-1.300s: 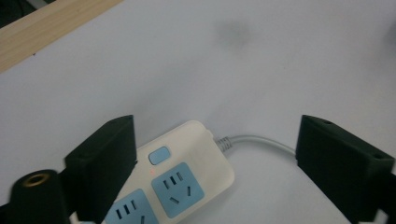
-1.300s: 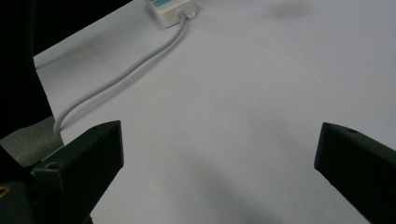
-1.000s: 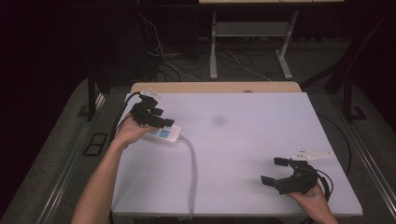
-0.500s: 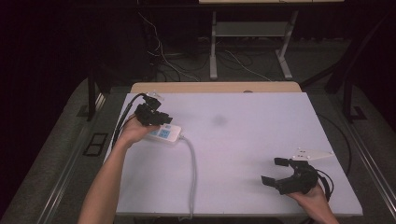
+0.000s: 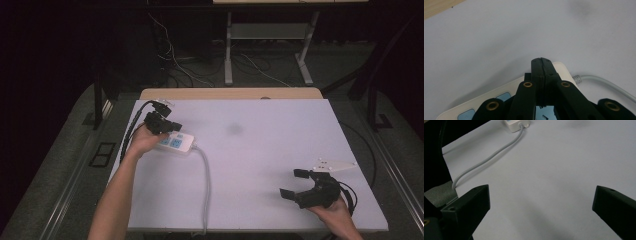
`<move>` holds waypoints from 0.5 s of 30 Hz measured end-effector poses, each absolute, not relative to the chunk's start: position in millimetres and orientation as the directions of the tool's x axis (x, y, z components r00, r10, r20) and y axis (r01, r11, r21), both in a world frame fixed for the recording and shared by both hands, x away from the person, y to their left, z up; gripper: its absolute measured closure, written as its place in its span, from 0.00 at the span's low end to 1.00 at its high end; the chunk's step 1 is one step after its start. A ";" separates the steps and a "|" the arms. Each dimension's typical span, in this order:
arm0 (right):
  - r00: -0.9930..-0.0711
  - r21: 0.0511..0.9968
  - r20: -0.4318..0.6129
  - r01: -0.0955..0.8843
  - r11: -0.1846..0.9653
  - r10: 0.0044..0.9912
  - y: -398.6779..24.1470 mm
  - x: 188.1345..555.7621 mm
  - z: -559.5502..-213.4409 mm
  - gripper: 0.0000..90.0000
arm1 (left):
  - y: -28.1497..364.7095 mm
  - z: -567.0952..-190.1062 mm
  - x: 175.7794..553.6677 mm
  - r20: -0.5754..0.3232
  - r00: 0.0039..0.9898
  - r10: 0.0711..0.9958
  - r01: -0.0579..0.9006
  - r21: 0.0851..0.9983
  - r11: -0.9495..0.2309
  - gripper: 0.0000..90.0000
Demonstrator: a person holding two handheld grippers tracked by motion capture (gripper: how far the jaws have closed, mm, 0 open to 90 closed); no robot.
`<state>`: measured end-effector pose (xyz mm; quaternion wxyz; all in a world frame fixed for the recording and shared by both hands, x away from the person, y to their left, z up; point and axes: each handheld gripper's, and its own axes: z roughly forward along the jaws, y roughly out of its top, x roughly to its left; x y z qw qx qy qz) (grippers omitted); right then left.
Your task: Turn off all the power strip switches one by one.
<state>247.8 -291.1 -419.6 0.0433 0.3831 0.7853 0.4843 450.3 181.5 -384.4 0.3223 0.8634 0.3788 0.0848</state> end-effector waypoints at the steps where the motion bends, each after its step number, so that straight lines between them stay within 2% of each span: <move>1: -0.702 0.793 0.303 0.561 0.238 0.644 -291.2 247.8 -419.6 0.01 | 181.6 -385.4 451.1 -0.101 0.695 0.712 0.604 0.620 -0.501 0.99; 15: -0.704 0.791 0.300 0.561 0.245 0.644 -291.4 247.7 -420.1 0.01 | 178.7 -398.8 454.5 -0.114 0.698 0.707 0.623 0.585 -0.520 0.99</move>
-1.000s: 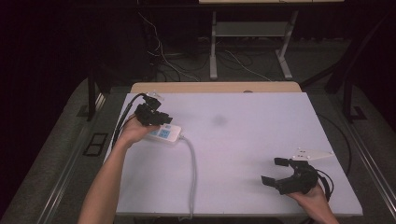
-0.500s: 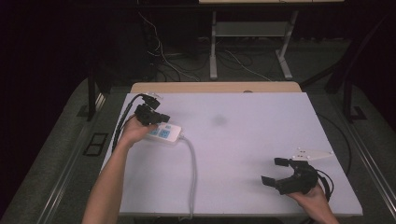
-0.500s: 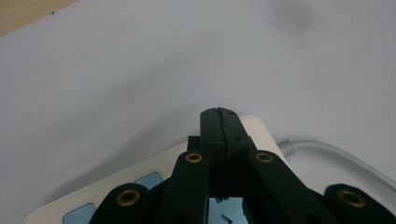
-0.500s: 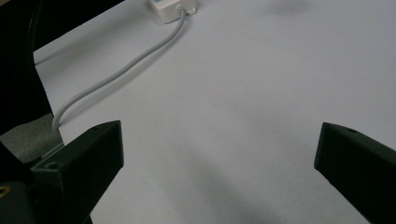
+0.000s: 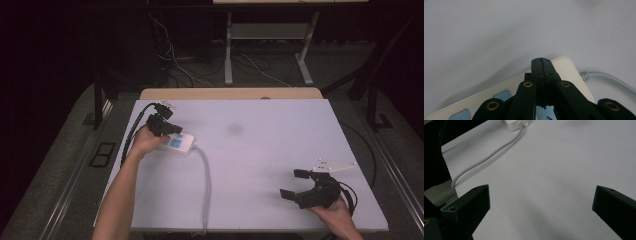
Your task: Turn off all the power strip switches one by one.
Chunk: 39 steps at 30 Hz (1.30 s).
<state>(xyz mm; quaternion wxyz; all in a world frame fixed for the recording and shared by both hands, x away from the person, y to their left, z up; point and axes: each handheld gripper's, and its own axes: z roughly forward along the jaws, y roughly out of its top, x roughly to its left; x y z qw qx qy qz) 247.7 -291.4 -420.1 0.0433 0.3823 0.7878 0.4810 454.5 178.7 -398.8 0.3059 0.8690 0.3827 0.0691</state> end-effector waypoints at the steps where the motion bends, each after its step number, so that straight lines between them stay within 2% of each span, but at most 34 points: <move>1: -0.704 0.791 0.299 0.561 0.245 0.644 -291.4 247.7 -420.1 0.01 | 178.4 -399.8 454.3 -0.109 0.699 0.707 0.621 0.582 -0.525 0.99; 18: -0.701 0.796 0.286 0.554 0.246 0.653 -293.0 247.0 -418.6 0.01 | 182.9 -409.6 450.8 -0.134 0.678 0.722 0.634 0.603 -0.484 1.00; 23: -0.700 0.799 0.284 0.550 0.243 0.655 -293.6 246.9 -417.9 0.01 | 186.6 -411.4 454.8 -0.193 0.656 0.730 0.671 0.592 -0.447 1.00; 39: -0.695 0.800 0.283 0.551 0.238 0.660 -295.9 247.4 -417.6 0.01 | 181.7 -409.0 453.9 -0.138 0.677 0.723 0.644 0.585 -0.492 1.00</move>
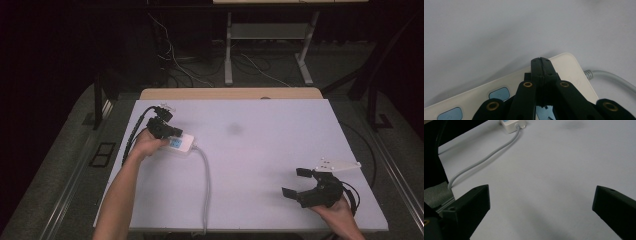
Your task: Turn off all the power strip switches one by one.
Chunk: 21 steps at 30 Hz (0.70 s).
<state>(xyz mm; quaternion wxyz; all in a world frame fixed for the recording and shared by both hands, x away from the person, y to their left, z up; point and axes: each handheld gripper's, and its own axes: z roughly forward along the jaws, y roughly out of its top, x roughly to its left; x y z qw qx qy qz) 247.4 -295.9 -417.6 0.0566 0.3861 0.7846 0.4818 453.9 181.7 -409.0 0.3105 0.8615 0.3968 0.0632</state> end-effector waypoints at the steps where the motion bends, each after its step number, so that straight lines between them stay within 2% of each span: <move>1: -0.695 0.800 0.284 0.551 0.236 0.661 -296.0 247.5 -417.6 0.01 | 181.5 -408.9 453.8 -0.135 0.677 0.723 0.643 0.585 -0.494 1.00; 21: -0.686 0.799 0.293 0.558 0.224 0.666 -297.9 248.2 -417.8 0.01 | 193.3 -398.3 453.4 -0.176 0.655 0.734 0.655 0.617 -0.436 1.00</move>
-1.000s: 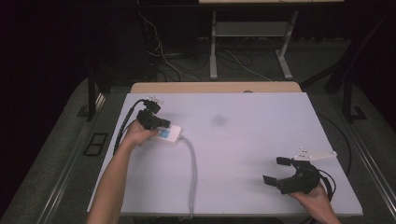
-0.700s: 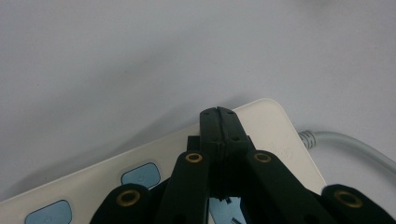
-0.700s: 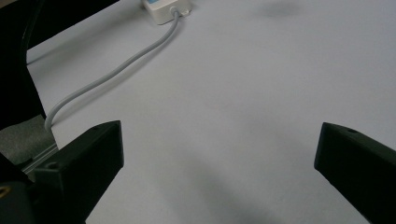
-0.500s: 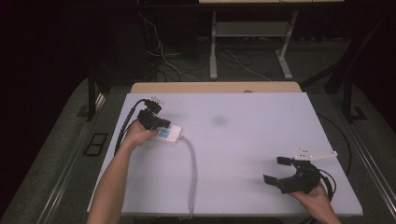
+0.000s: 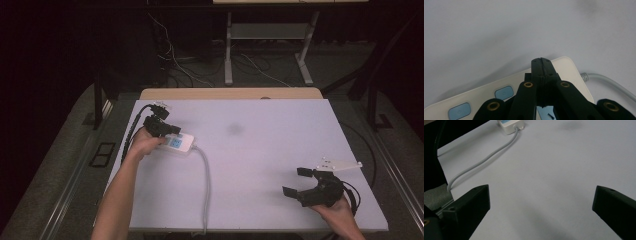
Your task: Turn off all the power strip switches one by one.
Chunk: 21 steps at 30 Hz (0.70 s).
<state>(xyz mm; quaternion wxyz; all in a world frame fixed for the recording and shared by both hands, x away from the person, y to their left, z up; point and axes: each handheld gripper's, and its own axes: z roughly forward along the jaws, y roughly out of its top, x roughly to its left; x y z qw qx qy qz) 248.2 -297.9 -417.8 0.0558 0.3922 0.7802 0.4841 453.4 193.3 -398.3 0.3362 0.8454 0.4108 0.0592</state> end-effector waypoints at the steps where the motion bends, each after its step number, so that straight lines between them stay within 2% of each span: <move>1: -0.687 0.800 0.292 0.557 0.224 0.666 -298.0 248.3 -417.9 0.01 | 194.9 -397.2 453.3 -0.176 0.655 0.735 0.655 0.618 -0.435 1.00; 9: -0.681 0.797 0.290 0.560 0.224 0.672 -298.0 248.8 -418.6 0.01 | 210.2 -391.0 454.0 -0.182 0.630 0.755 0.661 0.636 -0.398 0.99; 21: -0.679 0.796 0.291 0.563 0.222 0.674 -298.7 249.0 -419.3 0.01 | 219.5 -386.3 459.6 -0.151 0.609 0.778 0.670 0.623 -0.403 0.99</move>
